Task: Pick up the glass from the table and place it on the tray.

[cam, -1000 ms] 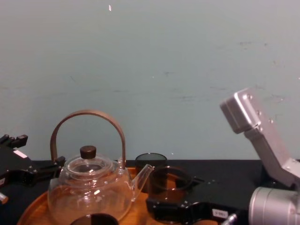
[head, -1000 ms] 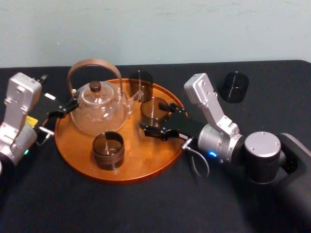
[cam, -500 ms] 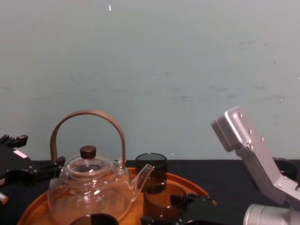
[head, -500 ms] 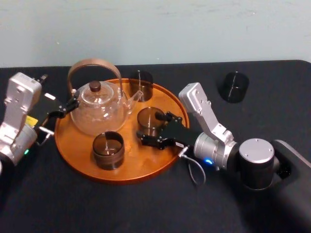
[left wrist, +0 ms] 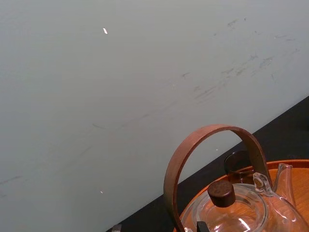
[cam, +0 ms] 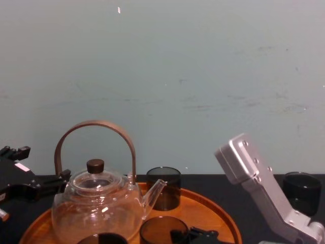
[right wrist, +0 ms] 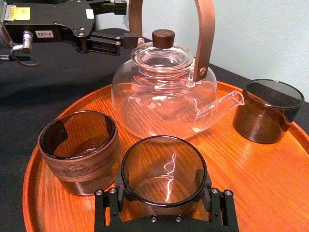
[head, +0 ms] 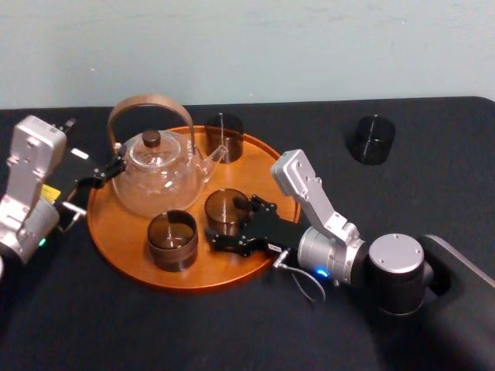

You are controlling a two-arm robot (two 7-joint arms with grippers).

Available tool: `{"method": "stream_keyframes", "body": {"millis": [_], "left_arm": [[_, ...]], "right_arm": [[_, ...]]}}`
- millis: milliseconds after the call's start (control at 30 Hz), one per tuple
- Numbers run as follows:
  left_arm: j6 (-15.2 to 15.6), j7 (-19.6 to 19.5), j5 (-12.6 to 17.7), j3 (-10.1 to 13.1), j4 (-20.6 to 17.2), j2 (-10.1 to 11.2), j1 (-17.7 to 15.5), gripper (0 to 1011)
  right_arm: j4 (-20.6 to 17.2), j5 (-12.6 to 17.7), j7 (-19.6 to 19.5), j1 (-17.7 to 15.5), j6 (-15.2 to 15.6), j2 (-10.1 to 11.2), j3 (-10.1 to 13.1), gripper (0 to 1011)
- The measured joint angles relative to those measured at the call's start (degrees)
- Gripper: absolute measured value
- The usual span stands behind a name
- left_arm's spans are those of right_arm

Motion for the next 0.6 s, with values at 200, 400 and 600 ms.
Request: {"method": "stream_keyframes", "body": {"millis": [200, 400, 600], "left_arm": [[0.0, 0.0, 0.0, 0.0, 0.0, 0.0, 0.0, 1009], [0.0, 0.0, 0.0, 0.0, 0.0, 0.0, 0.0, 1010], [0.0, 0.0, 0.0, 0.0, 0.0, 0.0, 0.0, 1010]], "right_arm": [[-0.4, -0.2, -0.1, -0.2, 0.2, 0.1, -0.1, 906], [-0.9, -0.4, -0.2, -0.3, 0.6, 0.3, -0.1, 906], [-1.3, -0.5, -0.5, -0.5, 1.0, 0.4, -0.1, 906]]}}
